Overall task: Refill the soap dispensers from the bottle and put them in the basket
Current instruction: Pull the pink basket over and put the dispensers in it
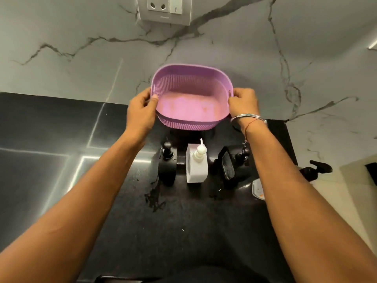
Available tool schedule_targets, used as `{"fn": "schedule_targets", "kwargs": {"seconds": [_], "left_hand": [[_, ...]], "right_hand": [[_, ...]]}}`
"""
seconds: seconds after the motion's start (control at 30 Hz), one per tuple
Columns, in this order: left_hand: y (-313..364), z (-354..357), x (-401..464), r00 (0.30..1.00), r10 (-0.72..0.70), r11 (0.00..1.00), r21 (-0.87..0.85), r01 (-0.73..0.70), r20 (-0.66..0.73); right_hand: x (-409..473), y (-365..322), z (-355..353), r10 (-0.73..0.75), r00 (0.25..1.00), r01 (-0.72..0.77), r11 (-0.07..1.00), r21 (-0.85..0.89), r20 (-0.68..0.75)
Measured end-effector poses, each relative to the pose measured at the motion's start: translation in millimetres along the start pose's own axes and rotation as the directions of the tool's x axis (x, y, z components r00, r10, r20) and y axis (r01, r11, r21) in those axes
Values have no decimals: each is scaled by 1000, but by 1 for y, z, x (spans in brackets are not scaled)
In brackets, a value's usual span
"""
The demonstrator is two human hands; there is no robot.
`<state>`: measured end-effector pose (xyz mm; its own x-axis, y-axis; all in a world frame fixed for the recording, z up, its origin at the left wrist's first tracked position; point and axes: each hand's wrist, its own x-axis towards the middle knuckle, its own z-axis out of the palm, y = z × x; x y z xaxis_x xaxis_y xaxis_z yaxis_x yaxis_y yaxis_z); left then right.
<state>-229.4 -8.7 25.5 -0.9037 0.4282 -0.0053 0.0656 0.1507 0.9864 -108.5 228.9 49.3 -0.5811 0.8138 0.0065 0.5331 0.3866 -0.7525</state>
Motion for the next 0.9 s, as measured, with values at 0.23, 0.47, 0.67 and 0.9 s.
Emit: {"fn": "schedule_targets", "kwargs": {"seconds": [0.23, 0.47, 0.67, 0.9], "left_hand": [[68, -47, -150, 975, 192, 981, 17, -191, -115], [-5, -46, -268, 996, -74, 994, 74, 78, -46], [-71, -26, -278, 937, -343, 939, 57, 340, 69], [-83, -21, -269, 867, -472, 877, -20, 480, 158]], "right_hand": [[-173, -38, -93, -423, 839, 424, 903, -76, -343], [-283, 54, -97, -214, 963, 212, 977, -29, -167], [-278, 125, -66, -55, 996, 50, 996, -74, -64], [-233, 118, -52, -56, 989, 10, 947, -322, -134]]}}
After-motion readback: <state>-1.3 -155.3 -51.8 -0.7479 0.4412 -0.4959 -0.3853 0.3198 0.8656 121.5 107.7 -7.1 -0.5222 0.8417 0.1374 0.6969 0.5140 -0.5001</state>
